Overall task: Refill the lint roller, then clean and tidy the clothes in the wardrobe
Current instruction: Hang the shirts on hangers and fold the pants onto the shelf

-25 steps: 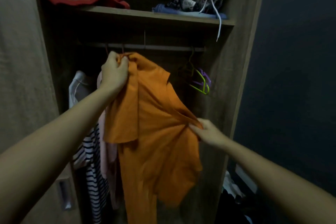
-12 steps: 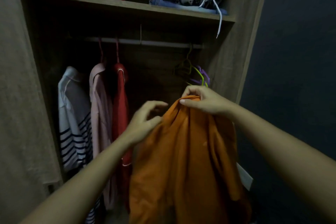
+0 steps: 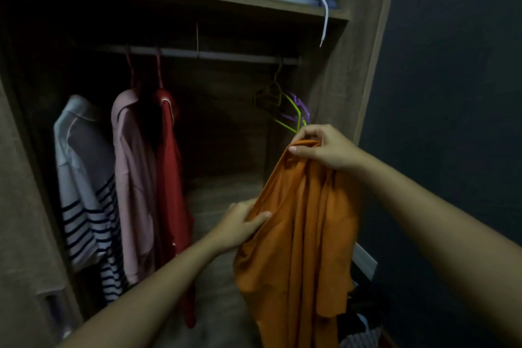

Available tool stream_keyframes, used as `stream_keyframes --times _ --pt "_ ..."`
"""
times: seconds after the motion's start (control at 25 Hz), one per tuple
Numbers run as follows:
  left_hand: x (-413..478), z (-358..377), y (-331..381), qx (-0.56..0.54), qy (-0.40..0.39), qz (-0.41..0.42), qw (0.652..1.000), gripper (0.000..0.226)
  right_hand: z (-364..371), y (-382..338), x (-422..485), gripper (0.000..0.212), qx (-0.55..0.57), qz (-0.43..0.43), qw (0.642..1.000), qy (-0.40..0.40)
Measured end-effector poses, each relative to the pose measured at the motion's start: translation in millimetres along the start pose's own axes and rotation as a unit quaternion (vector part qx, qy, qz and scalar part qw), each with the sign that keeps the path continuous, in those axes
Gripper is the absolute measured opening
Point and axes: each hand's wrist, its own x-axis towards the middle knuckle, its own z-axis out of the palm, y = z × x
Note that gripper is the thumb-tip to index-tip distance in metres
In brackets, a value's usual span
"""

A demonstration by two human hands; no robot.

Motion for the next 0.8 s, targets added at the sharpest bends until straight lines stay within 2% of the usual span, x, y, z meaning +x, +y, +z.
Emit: stream_keyframes --times 0.04,0.12,0.2,0.28,0.36,0.48,0.56,0.68,0.8 --pt "2.7 -5.1 -6.0 -0.024 0.029 -0.002 0.999 0.012 -8.4 5.3 -2.7 0.019 -0.017 0.007 1.000 -0.007" --pt "12.2 -26.6 -14.2 -0.121 0.093 -0.018 0.988 0.024 -24.6 17.4 -11.6 0.032 -0.051 0.038 0.993 -0.096" --pt "24.4 -51.5 -13.6 -0.199 0.124 -0.048 0.971 0.037 -35.3 29.2 -20.6 0.034 -0.072 0.070 0.976 -0.192" --pt "38.3 -67.9 -8.2 -0.215 0.142 -0.059 0.964 0.042 -41.7 35.9 -24.1 0.038 -0.062 0.111 0.965 -0.228" --pt "54.5 -75.5 0.9 -0.237 0.160 -0.061 0.956 0.043 -49.5 42.7 -20.8 0.041 -0.082 0.143 0.962 -0.217" --pt "85.1 -76.3 14.6 -0.255 0.099 -0.052 0.960 0.031 -61.3 43.3 -5.3 0.046 -0.126 0.152 0.964 -0.179" --pt "124.6 -71.4 20.3 -0.213 0.088 -0.084 0.970 0.029 -61.9 36.1 7.1 0.044 -0.121 0.151 0.967 -0.165" --pt "195.0 -58.1 39.4 -0.125 0.152 -0.093 0.976 0.027 -51.7 27.8 27.7 0.041 -0.152 0.127 0.969 -0.149" --pt "257.2 -37.3 59.8 -0.217 0.193 -0.113 0.950 0.023 -42.8 31.9 41.4 0.044 -0.186 0.116 0.965 -0.145"
